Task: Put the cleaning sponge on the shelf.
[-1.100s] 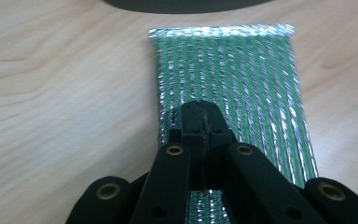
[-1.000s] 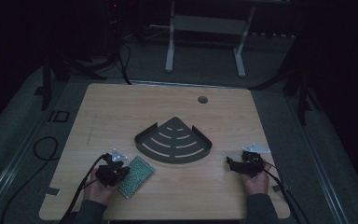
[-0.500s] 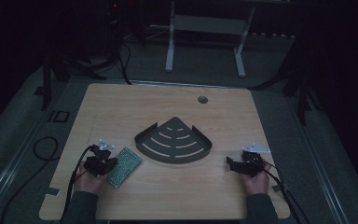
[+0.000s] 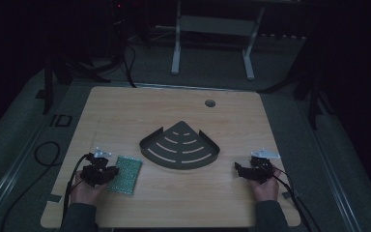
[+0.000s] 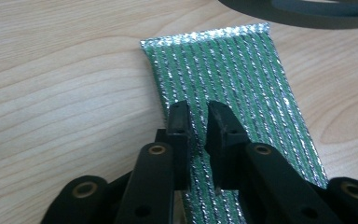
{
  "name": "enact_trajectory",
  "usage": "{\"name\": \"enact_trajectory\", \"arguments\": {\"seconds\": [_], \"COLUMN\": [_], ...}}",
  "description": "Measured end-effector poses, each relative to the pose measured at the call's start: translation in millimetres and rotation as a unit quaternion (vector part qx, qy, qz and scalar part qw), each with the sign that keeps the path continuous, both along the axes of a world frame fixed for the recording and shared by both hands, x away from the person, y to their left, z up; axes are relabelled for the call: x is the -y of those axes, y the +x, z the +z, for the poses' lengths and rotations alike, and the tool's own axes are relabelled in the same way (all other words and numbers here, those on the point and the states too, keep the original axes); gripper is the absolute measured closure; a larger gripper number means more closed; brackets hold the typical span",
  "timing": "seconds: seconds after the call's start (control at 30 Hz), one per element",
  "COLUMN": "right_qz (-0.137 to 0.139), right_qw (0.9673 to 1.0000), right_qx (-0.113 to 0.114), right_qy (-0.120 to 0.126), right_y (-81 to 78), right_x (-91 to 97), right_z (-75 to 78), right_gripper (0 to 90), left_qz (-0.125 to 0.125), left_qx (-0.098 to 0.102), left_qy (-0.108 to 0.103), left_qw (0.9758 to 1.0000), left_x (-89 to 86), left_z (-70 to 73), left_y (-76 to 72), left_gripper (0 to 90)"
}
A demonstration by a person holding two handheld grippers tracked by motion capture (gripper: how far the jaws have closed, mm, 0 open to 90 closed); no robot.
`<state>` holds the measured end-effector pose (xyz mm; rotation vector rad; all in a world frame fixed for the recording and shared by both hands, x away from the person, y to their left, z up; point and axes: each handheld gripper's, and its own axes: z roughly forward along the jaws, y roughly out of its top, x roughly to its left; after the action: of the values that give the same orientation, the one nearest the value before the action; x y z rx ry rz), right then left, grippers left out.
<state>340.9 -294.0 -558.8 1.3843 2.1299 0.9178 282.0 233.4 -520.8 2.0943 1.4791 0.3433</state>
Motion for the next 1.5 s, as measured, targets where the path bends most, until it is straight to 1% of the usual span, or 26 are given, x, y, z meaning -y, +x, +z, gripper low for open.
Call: {"name": "enact_trajectory", "arguments": {"seconds": [0.17,0.3,0.5,0.57,0.67,0.7,0.77,0.83,0.93,1.0,1.07,1.13,1.2,1.23,1.33,1.43,1.5], "right_qz": [0.000,0.000,0.000,0.000,0.000,0.000,0.000,0.000,0.000,0.000,0.000,0.000,0.000,0.000,0.000,0.000,0.000], "right_qw": [1.0000,1.0000,1.0000,1.0000,1.0000,1.0000,1.0000,1.0000,1.0000,1.0000,1.0000,1.0000,1.0000,1.0000,1.0000,1.0000,1.0000], "right_qx": [0.000,0.000,0.000,0.000,0.000,0.000,0.000,0.000,0.000,0.000,0.000,0.000,0.000,0.000,0.000,0.000,0.001], "right_qy": [0.000,0.000,0.000,0.000,0.000,0.000,0.000,0.000,0.000,0.000,0.000,0.000,0.000,0.000,0.000,0.000,0.000], "right_y": [0.0,0.0,0.0,0.0,0.0,0.0,0.0,0.0,0.0,0.0,0.0,0.0,0.0,0.0,0.0,0.0,0.1], "right_x": [0.0,0.0,0.0,0.0,0.0,0.0,0.0,0.0,0.0,0.0,0.0,0.0,0.0,0.0,0.0,0.0,0.0], "right_z": [0.0,0.0,0.0,0.0,-0.1,-0.1,-0.1,-0.1,-0.1,-0.1,-0.1,-0.1,-0.1,-0.1,-0.1,-0.1,-0.1], "right_gripper": [19.8,19.8,19.8,19.8,19.8,19.8,19.8,19.8,19.8,19.8,19.8,19.8,19.8,19.8,19.8,19.8,19.8], "left_qz": [0.009,0.013,0.020,0.021,0.024,0.025,0.029,0.028,0.025,0.018,0.018,0.016,0.013,0.010,0.005,-0.003,-0.010], "left_qx": [0.003,-0.006,-0.012,-0.016,-0.027,-0.031,-0.037,-0.046,-0.059,-0.066,-0.071,-0.077,-0.080,-0.082,-0.086,-0.088,-0.092], "left_qy": [-0.001,-0.005,-0.025,-0.030,-0.016,-0.016,-0.022,-0.022,-0.019,-0.026,-0.025,-0.022,-0.012,-0.011,-0.010,-0.004,0.005], "left_qw": [0.9999,0.9999,0.9994,0.9992,0.9992,0.9991,0.9986,0.9983,0.9978,0.9973,0.9970,0.9967,0.9966,0.9966,0.9962,0.9961,0.9957], "left_x": [-3.6,-6.2,-12.4,-13.0,-10.7,-10.6,-11.8,-11.9,-10.4,-10.5,-9.5,-8.4,-6.1,-6.3,-7.3,-7.3,-7.0], "left_z": [0.7,-0.4,-0.2,-1.1,-5.0,-6.6,-7.7,-8.0,-7.5,-7.3,-6.8,-5.9,-4.5,-4.2,-3.3,-2.2,1.5], "left_y": [6.0,9.9,8.8,9.8,12.2,12.9,14.3,16.4,19.4,20.8,21.9,23.3,25.2,26.1,28.7,30.3,33.9], "left_gripper": [74.3,73.1,70.2,70.1,70.2,70.2,70.4,70.6,72.4,77.0,80.8,83.4,86.2,88.3,89.7,90.0,90.0]}}
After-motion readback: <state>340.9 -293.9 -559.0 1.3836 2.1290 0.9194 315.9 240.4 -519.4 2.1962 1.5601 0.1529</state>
